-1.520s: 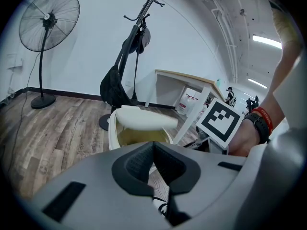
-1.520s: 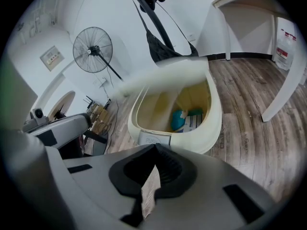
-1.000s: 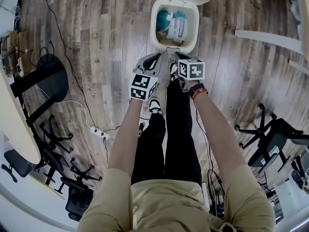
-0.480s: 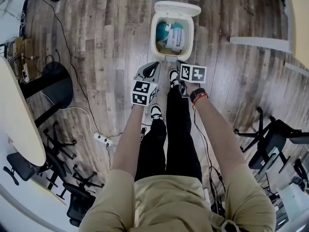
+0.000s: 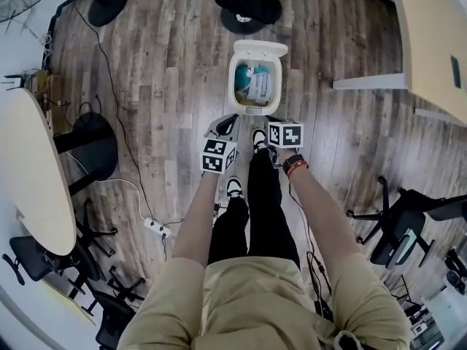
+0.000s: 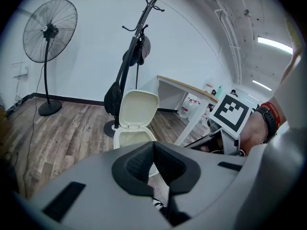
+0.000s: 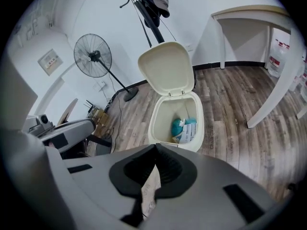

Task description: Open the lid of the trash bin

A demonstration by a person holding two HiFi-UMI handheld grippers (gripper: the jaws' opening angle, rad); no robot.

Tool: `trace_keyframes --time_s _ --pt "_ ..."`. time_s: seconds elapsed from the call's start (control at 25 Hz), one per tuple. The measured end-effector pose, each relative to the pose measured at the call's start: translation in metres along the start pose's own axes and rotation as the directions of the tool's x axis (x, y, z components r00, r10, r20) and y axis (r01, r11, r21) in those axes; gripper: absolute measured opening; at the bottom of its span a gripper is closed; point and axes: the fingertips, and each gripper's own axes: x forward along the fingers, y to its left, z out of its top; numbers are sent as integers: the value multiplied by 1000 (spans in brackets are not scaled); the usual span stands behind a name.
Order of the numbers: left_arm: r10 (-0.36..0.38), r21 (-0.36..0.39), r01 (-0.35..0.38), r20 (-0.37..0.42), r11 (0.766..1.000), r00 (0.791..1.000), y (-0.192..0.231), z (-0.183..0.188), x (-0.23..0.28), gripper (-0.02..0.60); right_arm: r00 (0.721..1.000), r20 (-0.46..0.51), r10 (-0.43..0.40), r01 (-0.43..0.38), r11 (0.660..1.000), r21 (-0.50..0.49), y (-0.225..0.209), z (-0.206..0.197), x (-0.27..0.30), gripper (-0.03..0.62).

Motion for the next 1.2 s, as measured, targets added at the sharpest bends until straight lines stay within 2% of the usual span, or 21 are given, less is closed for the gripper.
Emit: trace_keyframes --time_s 0.4,0.56,0.8,1.0,1.2 --pt "1 23 -2 50 1000 999 -43 58 -82 23 999 27 -17 18 1000 -17 53 7 -96 11" --pt "7 11 -8 64 1000 998 -64 72 -115 23 998 54 -13 14 1000 -2 72 0 -137 11" --pt "-1 44 -3 75 999 997 -98 81 -171 23 993 120 -4 2 1000 19 96 -13 -199 11" --pt "31 38 -35 110 999 993 -119 89 -216 23 981 192 -4 12 999 -39 119 -22 -245 11" --pt "47 55 -57 162 997 986 -134 105 -258 23 958 287 10 26 992 -122 145 -22 -287 11"
